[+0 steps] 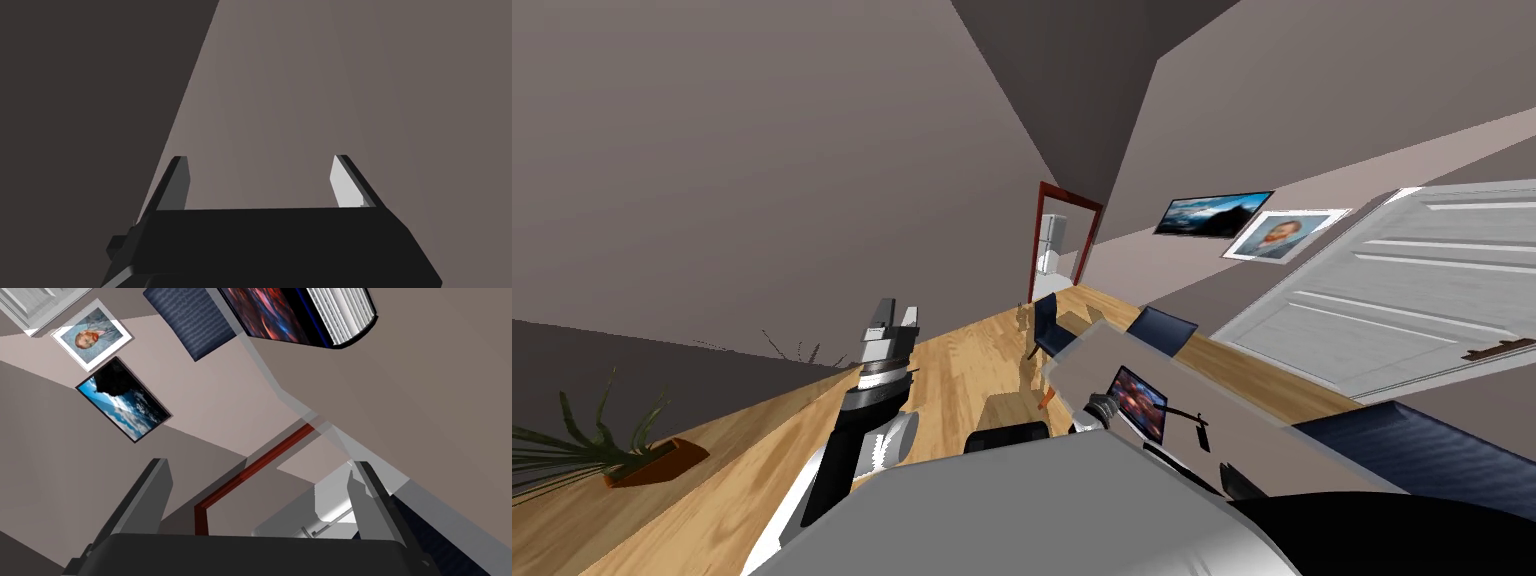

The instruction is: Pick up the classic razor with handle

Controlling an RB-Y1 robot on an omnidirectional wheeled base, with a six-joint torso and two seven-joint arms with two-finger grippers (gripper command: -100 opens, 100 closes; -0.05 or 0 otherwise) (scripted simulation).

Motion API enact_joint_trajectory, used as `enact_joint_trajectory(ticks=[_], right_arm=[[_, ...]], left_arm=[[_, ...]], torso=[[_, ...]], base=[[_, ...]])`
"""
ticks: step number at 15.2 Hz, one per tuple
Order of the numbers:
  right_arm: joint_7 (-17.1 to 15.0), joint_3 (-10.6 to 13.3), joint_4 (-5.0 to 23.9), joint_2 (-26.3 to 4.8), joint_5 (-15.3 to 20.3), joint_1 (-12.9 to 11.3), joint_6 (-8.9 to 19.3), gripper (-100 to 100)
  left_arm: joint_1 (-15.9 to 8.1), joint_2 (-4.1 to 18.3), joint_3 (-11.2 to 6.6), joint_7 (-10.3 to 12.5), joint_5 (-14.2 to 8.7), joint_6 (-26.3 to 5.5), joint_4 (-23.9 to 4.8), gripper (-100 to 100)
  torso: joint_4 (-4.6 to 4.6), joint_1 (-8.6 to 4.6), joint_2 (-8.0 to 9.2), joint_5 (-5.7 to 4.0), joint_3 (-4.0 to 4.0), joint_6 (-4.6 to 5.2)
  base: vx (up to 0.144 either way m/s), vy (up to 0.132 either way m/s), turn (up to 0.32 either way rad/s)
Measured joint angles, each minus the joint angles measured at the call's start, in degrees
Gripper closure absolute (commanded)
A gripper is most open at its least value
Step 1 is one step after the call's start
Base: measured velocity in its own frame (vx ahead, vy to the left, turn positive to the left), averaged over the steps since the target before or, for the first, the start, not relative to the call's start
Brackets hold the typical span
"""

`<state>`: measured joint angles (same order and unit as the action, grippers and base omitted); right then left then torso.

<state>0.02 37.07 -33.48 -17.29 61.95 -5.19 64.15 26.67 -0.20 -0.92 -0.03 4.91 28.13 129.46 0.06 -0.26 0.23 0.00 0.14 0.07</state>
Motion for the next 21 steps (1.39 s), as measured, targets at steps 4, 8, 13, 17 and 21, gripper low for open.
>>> enact_joint_trajectory(ticks=[4,8,13,17,21], right_arm=[[-4.43,-0.36,-0.70,-0.61,-0.55,0.58,1.93,-100],[-8.28,-0.45,0.53,-0.67,-0.69,0.40,2.93,-100],[-14.37,-0.75,2.23,-0.99,-1.11,0.19,4.52,-100],[-17.65,-0.98,1.56,-1.47,-1.42,0.92,6.16,-100],[-21.44,-1.24,1.98,-1.91,-1.73,1.18,7.45,-100]], left_arm=[[0.00,0.00,0.00,0.00,0.00,0.00,0.00,0],[0.00,0.00,0.00,0.00,0.00,0.00,0.00,0],[0.00,0.00,0.00,0.00,0.00,0.00,0.00,0],[0.00,0.00,0.00,0.00,0.00,0.00,0.00,0],[0.00,0.00,0.00,0.00,0.00,0.00,0.00,0]], torso=[[0.01,-0.04,0.03,-0.01,0.02,0.01],[-0.01,0.03,-0.07,0.00,-0.04,0.00],[0.01,-0.07,0.04,-0.01,0.02,0.00],[-0.01,0.02,-0.05,0.00,-0.02,0.00],[-0.01,-0.02,-0.07,0.00,-0.04,0.00]], base=[[-0.067,-0.046,0.089],[-0.050,-0.033,0.086],[-0.071,-0.047,0.097],[-0.054,-0.032,0.082],[-0.048,-0.037,0.074]])
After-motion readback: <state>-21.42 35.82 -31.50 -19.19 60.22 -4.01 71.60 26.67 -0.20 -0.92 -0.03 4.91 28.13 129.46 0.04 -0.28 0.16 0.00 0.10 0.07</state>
